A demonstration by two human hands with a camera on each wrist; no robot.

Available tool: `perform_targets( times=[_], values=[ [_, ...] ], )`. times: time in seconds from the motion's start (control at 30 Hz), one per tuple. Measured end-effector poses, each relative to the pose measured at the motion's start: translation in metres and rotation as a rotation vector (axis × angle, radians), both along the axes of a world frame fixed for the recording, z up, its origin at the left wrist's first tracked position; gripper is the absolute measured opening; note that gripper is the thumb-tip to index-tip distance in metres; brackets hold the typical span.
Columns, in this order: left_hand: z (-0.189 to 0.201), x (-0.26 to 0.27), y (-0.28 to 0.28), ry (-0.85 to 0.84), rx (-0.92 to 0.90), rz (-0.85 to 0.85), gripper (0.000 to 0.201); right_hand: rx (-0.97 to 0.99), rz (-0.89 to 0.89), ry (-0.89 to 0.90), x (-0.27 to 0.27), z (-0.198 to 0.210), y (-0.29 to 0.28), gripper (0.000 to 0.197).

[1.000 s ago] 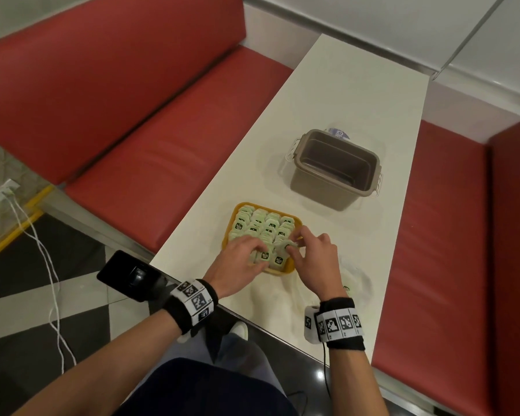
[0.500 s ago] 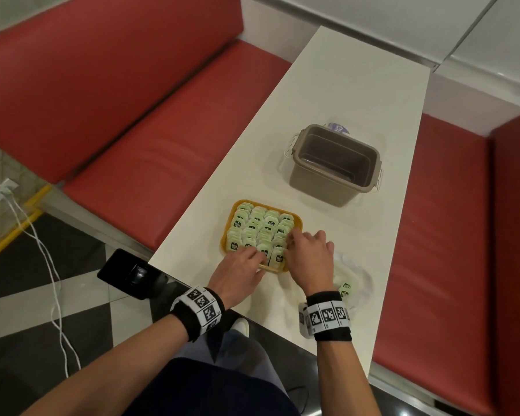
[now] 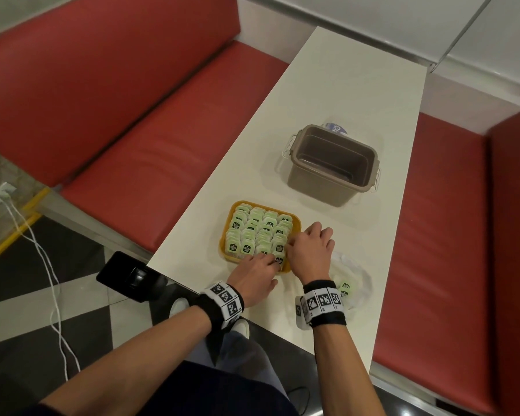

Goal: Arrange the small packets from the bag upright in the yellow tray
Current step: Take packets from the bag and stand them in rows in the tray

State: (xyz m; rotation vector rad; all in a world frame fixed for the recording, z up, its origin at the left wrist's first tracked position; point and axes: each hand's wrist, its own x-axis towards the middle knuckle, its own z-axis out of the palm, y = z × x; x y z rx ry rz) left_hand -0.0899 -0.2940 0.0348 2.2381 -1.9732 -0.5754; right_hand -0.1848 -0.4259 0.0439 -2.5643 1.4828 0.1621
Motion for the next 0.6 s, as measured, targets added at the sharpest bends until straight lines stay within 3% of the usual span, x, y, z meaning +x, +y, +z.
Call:
perform_targets(
  times=[0.17, 0.33, 0.5, 0.6],
  values=[
    [0.000, 0.001, -0.004, -0.005, 0.007, -0.009, 0.039, 0.006, 0.019, 0.004, -0.001, 0.004, 0.004, 0.028],
    [-0.001, 0.003, -0.007, -0.017, 0.027, -0.021, 0.043, -0.059, 0.061, -0.157, -0.002, 0.016, 0.000, 0.021],
    [-0.001, 0.004, -0.007, -0.012, 0.034, -0.031, 0.045, 0.011, 0.135, -0.122, 0.004, 0.020, -0.001, 0.020],
    [0.004, 0.008, 0.001, 0.091, -0.043, -0.010, 0.042, 0.006, 0.036, -0.327, -0.014, 0.034, 0.000, 0.018]
  ],
)
